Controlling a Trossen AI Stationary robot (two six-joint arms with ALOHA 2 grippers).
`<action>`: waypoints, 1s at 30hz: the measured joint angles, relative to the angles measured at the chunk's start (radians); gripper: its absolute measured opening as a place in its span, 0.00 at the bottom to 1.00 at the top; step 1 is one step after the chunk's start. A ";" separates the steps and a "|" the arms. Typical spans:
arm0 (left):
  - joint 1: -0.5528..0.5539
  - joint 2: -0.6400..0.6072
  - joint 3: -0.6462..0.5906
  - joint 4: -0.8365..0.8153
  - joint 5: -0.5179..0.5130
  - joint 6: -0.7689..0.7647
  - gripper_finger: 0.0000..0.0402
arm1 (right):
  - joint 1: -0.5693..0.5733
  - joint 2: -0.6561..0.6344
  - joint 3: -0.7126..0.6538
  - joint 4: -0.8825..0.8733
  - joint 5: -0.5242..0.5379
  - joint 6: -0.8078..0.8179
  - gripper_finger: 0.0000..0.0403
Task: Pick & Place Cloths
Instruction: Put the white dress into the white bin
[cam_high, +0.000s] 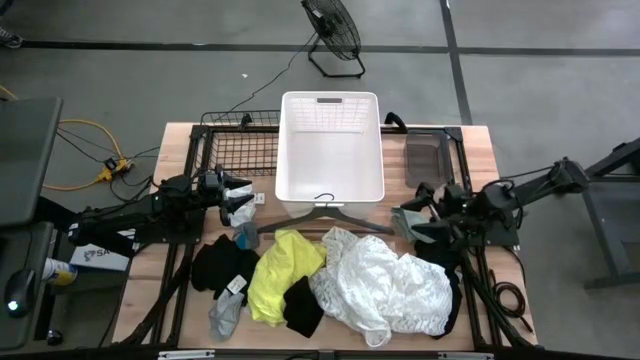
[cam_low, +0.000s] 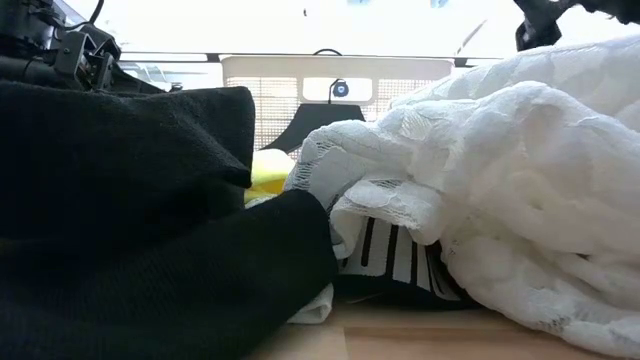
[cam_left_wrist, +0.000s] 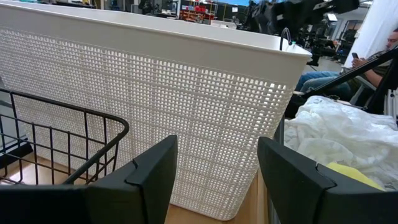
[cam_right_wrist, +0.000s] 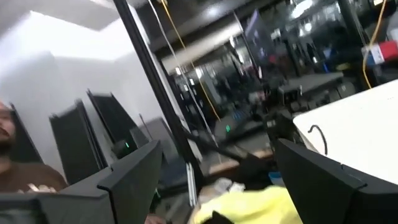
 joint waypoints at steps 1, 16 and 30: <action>0.000 0.000 0.000 0.000 0.000 0.000 0.54 | 0.000 0.035 0.043 -0.047 0.000 0.003 0.76; 0.000 0.000 0.000 0.000 0.000 0.000 0.54 | 0.001 0.393 0.507 -0.492 -0.115 0.228 0.76; 0.000 0.000 0.000 0.000 0.000 0.000 0.54 | 0.092 0.552 0.508 -0.241 -0.186 0.156 0.76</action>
